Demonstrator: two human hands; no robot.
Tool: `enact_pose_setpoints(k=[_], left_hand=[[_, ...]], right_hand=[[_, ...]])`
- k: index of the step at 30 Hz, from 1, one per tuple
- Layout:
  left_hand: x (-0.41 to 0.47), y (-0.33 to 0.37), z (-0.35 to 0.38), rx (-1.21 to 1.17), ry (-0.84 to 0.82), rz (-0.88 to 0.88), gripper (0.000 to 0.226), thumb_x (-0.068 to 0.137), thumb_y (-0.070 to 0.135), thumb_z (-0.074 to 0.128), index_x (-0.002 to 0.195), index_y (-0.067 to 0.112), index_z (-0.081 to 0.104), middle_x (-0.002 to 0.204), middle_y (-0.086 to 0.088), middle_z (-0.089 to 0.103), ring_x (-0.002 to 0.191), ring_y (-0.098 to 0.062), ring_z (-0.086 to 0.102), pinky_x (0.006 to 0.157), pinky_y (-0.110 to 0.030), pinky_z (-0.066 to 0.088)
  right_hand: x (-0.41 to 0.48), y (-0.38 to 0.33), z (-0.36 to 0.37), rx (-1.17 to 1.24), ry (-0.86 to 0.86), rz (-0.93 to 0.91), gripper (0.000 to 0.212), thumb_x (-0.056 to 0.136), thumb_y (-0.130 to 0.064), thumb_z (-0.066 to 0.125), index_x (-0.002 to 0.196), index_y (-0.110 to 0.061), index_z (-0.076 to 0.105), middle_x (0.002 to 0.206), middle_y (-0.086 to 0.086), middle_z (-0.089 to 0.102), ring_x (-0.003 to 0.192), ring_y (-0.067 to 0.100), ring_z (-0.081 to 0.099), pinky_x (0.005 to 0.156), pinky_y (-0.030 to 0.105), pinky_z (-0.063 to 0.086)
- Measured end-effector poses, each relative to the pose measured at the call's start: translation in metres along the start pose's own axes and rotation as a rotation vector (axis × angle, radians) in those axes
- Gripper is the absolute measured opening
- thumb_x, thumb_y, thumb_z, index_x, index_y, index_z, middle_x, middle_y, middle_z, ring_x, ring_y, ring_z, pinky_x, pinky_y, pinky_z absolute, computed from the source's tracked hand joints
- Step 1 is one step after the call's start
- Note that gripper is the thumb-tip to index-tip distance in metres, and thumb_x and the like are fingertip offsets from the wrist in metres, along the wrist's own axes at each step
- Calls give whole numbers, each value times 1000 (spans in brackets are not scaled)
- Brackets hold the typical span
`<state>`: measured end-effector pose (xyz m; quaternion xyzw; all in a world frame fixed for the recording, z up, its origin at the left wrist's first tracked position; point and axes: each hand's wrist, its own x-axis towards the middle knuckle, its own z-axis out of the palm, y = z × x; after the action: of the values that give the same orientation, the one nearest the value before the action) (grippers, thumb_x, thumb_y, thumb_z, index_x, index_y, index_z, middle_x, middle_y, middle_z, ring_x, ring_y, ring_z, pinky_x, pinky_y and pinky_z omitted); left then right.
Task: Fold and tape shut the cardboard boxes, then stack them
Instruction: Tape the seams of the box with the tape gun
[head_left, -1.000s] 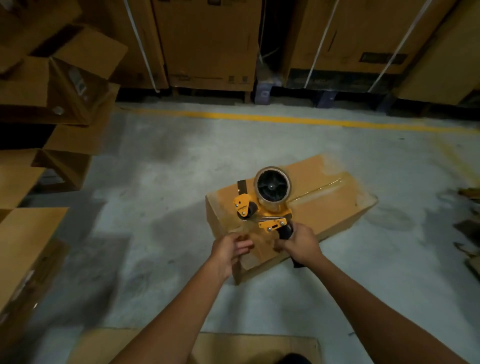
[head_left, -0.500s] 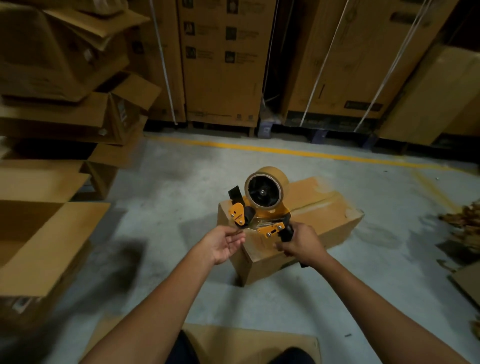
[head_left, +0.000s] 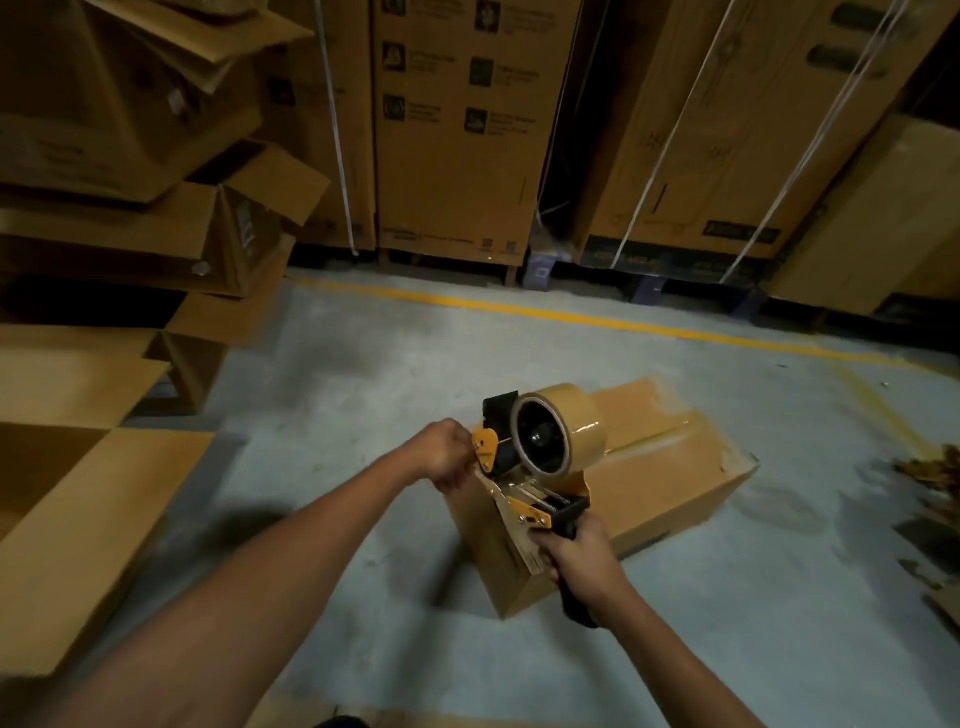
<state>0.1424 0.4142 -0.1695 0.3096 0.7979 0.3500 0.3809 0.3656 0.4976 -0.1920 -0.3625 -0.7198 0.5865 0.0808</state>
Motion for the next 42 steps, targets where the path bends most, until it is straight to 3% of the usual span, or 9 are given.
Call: enact_pose_setpoints(k=[7, 12, 25, 28, 33, 36, 38, 40, 42], left_hand=[[97, -26, -23, 199, 0, 10, 25, 94, 9, 53, 74, 8, 68, 60, -10, 60, 45, -20, 54, 48, -21, 44], [142, -51, -29, 306, -49, 36, 31, 96, 15, 51, 67, 21, 62, 64, -9, 61, 52, -21, 55, 55, -29, 49], [182, -89, -29, 326, -19, 92, 20, 97, 13, 59, 95, 4, 77, 85, -13, 74, 64, -20, 71, 69, -36, 62], [186, -89, -27, 204, -21, 23, 17, 94, 8, 61, 97, 2, 77, 88, -14, 73, 66, -20, 72, 71, -33, 62], [185, -105, -18, -517, -58, -294, 24, 92, -1, 58, 112, 5, 69, 97, -17, 66, 54, -20, 66, 51, -26, 54], [182, -122, -5, -848, 99, -447, 12, 95, 7, 60, 105, 7, 66, 92, -16, 67, 54, -19, 64, 44, -23, 50], [183, -135, 4, -775, 339, -441, 8, 90, 5, 67, 97, 6, 70, 96, -17, 71, 67, -23, 65, 57, -27, 53], [184, -144, 9, -460, 598, -232, 13, 88, 3, 71, 100, 3, 74, 104, -15, 73, 85, -24, 66, 77, -26, 50], [179, -139, 10, -314, 656, 53, 19, 89, 6, 72, 106, 0, 75, 105, -12, 73, 93, -18, 66, 84, -21, 47]], right_hand=[[64, 15, 8, 101, 42, 162, 1, 94, 3, 58, 95, 3, 58, 52, 3, 43, 42, 14, 36, 43, 27, 28], [103, 27, 18, 61, 49, 162, 9, 90, 5, 59, 83, 1, 57, 51, 5, 44, 42, 16, 37, 42, 27, 30], [139, 41, 35, 32, -9, 213, 16, 89, -6, 65, 78, -17, 67, 56, -7, 62, 54, 10, 53, 52, 26, 39], [139, 40, 35, 37, -3, 213, 22, 89, -4, 64, 74, -20, 66, 55, -6, 60, 48, 7, 51, 51, 26, 38], [137, 38, 38, -13, 17, 257, 24, 80, -20, 69, 57, -21, 63, 53, 2, 56, 48, 17, 46, 53, 33, 36], [138, 35, 39, -26, 11, 292, 30, 81, -16, 68, 52, -20, 59, 51, 3, 52, 44, 18, 43, 49, 31, 35], [139, 35, 39, -10, -2, 300, 31, 84, -12, 67, 55, -16, 58, 50, 5, 49, 41, 17, 40, 45, 27, 33], [139, 34, 39, -7, -16, 306, 30, 86, -10, 65, 57, -14, 58, 50, 5, 48, 39, 17, 39, 43, 25, 33], [140, 34, 39, 1, -22, 316, 30, 87, -8, 64, 59, -14, 58, 50, 5, 49, 39, 16, 40, 42, 24, 33]])
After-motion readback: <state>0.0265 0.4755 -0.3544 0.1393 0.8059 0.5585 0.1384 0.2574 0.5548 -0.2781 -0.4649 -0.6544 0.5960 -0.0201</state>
